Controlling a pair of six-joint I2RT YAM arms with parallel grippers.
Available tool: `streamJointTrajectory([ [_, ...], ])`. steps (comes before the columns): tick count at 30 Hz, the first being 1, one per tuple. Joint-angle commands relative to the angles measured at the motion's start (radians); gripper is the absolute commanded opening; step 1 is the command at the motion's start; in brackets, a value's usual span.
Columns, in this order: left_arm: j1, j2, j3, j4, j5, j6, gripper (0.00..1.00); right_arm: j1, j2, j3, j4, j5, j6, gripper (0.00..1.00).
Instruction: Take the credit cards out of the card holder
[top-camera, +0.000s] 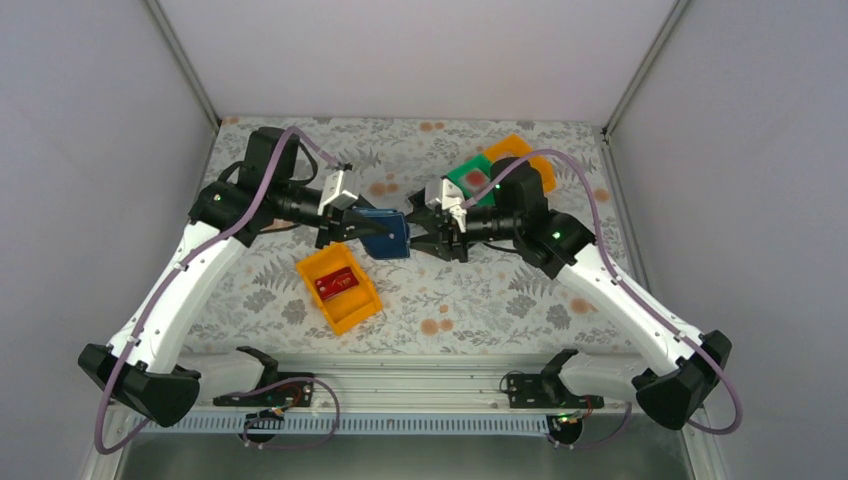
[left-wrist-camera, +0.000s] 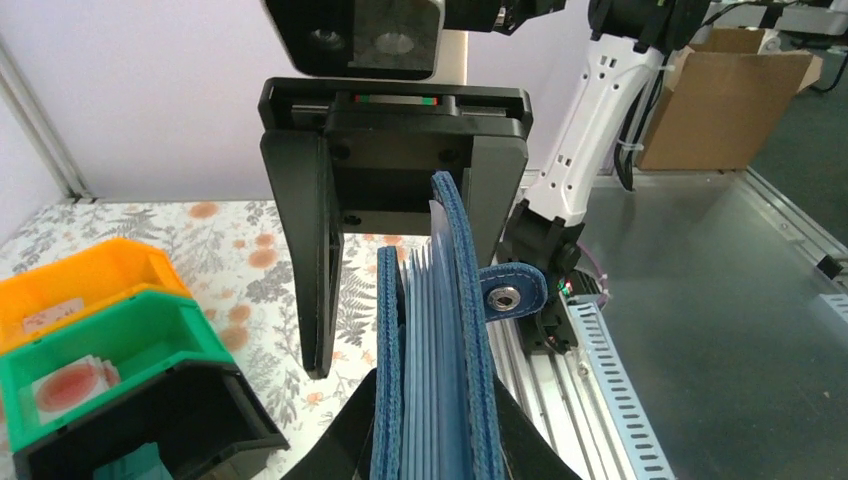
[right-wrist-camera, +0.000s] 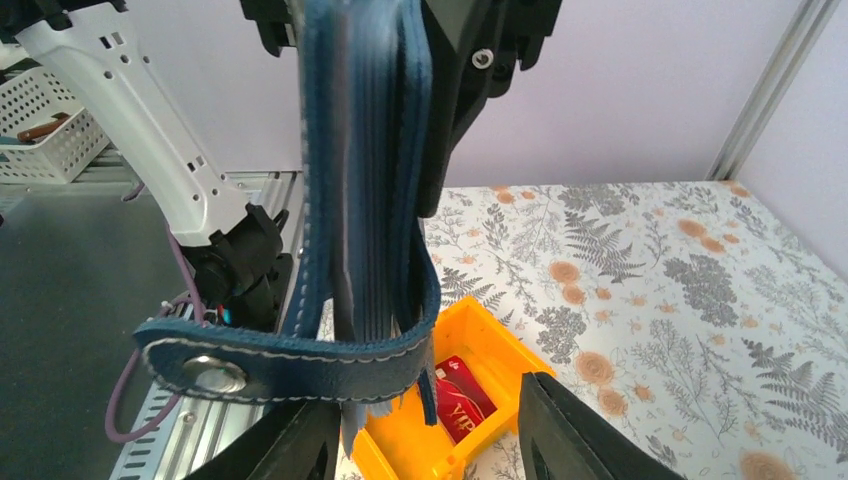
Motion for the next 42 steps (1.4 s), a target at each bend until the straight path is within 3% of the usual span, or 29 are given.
streamJointTrajectory([
  [1, -0.003, 0.002, -0.013, 0.019, -0.031, 0.048, 0.02, 0.018, 0.006, 0.038, 0.091, -0.039, 0.039, 0.47],
  [6, -0.003, 0.007, -0.012, 0.024, -0.019, 0.05, 0.02, 0.023, 0.037, 0.054, 0.116, -0.119, 0.045, 0.65],
  [10, -0.004, 0.013, -0.015, 0.037, -0.01, 0.037, 0.02, 0.029, 0.078, 0.069, 0.124, -0.111, 0.052, 0.65],
  [12, -0.004, 0.015, -0.018, 0.044, -0.007, 0.026, 0.02, 0.031, 0.088, 0.072, 0.13, -0.126, 0.051, 0.55],
  [14, -0.003, 0.016, -0.018, 0.048, -0.008, 0.02, 0.02, 0.03, 0.087, 0.072, 0.13, -0.139, 0.047, 0.35],
  [18, -0.003, 0.014, -0.017, 0.049, -0.018, 0.007, 0.02, 0.031, 0.061, 0.052, 0.126, -0.117, 0.041, 0.06],
  [20, -0.002, 0.013, -0.019, 0.057, -0.03, -0.012, 0.03, 0.031, 0.045, 0.035, 0.138, -0.08, 0.059, 0.04],
  [21, -0.003, 0.011, -0.023, 0.07, -0.043, -0.036, 0.17, 0.03, 0.04, 0.029, 0.145, -0.056, 0.072, 0.04],
  [24, -0.003, -0.003, -0.071, 0.196, -0.168, -0.17, 0.93, 0.029, 0.04, 0.025, 0.163, 0.103, 0.146, 0.04],
  [25, -0.003, -0.009, -0.09, 0.239, -0.249, -0.235, 0.99, 0.029, 0.046, 0.031, 0.167, 0.229, 0.199, 0.04],
  [28, 0.003, -0.018, -0.127, 0.318, -0.566, -0.318, 1.0, 0.029, 0.109, 0.097, 0.116, 0.631, 0.349, 0.04],
  [30, 0.01, -0.025, -0.145, 0.336, -0.722, -0.311, 1.0, 0.029, 0.21, 0.215, -0.04, 1.01, 0.513, 0.04],
  [33, 0.012, -0.042, -0.169, 0.345, -0.784, -0.308, 1.0, 0.039, 0.397, 0.427, -0.331, 1.344, 0.676, 0.04],
  [35, 0.013, -0.055, -0.187, 0.347, -0.744, -0.332, 1.0, 0.056, 0.457, 0.456, -0.369, 1.377, 0.694, 0.04],
  [39, 0.014, -0.077, -0.239, 0.366, -0.706, -0.419, 1.0, 0.08, 0.453, 0.435, -0.225, 1.132, 0.666, 0.04],
  [42, 0.014, -0.087, -0.287, 0.408, -0.709, -0.493, 1.0, 0.106, 0.463, 0.475, -0.2, 1.043, 0.676, 0.04],
])
